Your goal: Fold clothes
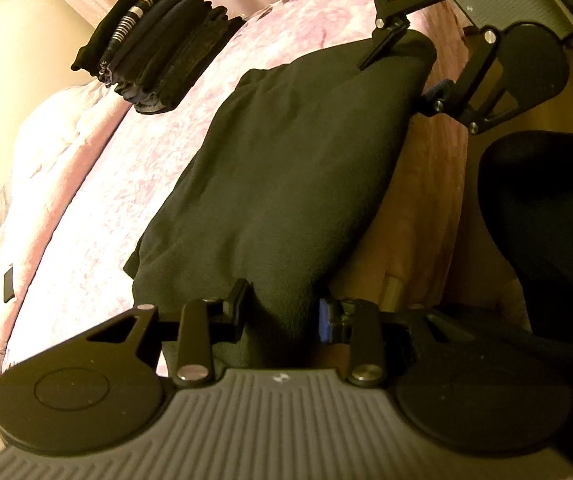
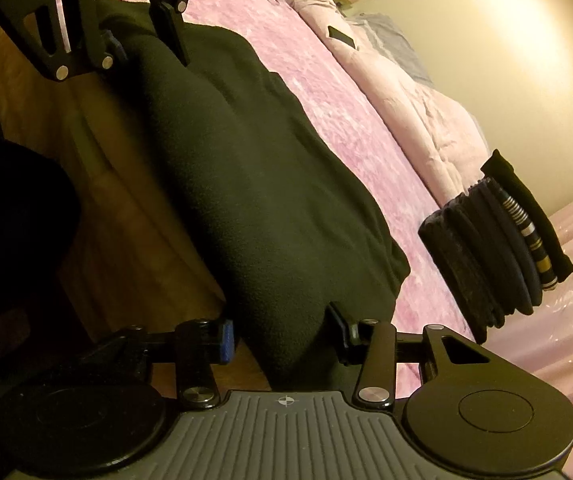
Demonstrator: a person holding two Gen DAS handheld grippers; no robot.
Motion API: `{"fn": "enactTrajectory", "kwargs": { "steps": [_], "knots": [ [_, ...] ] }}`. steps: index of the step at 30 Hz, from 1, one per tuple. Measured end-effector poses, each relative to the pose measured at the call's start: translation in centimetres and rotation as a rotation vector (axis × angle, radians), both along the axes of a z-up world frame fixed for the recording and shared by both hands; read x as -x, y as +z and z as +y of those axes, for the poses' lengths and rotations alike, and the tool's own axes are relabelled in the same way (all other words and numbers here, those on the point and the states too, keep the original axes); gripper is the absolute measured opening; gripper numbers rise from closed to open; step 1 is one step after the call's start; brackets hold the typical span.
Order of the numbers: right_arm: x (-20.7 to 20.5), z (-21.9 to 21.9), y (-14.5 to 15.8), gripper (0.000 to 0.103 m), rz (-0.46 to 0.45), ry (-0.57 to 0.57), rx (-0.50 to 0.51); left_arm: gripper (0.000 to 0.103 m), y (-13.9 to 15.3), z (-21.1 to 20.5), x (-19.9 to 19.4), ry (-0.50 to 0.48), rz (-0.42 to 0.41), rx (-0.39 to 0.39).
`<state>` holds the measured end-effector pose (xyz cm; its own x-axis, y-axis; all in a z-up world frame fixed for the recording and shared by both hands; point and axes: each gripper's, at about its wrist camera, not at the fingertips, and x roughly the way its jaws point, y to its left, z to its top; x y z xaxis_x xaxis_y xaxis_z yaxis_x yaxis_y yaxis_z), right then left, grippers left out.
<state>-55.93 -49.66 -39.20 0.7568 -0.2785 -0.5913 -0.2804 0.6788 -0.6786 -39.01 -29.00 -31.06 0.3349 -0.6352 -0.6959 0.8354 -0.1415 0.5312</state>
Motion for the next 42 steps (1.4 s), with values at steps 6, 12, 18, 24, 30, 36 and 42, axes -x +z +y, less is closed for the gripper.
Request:
{"fn": "enactTrajectory", "kwargs": {
  "steps": [6,12,18,24,30,36,42],
  "knots": [
    [0.0,0.0,0.0,0.044,-0.005,-0.005,-0.014,0.032,0.0,0.0,0.1,0.007,-0.001,-0.002],
    [0.1,0.0,0.3,0.039,-0.016,-0.012,-0.043,0.037,-0.5,0.1,0.5,0.011,-0.037,-0.013],
    [0.7,0.0,1.0,0.031,-0.039,0.001,-0.06,0.043,-3.0,0.9,1.8,-0.045,-0.276,-0.065],
    [1.3,-0.3,0.8,0.028,-0.074,0.032,-0.08,0.037,-2.6,0.5,0.7,-0.039,-0.226,-0.086],
    [0.8,-1.9,1.1,0.024,-0.072,0.059,-0.167,0.023,-1.1,-0.7,-0.4,-0.041,-0.159,-0.13],
    [-1.4,-2.8,4.7,0.021,0.071,0.076,-0.206,0.019,2.1,-2.4,-2.0,-0.035,-0.056,-0.236],
    [-4.0,-3.8,13.4,0.019,0.17,0.078,-0.21,0.019,10.2,-4.1,-4.1,-0.025,0.048,-0.288]
  ]
}}
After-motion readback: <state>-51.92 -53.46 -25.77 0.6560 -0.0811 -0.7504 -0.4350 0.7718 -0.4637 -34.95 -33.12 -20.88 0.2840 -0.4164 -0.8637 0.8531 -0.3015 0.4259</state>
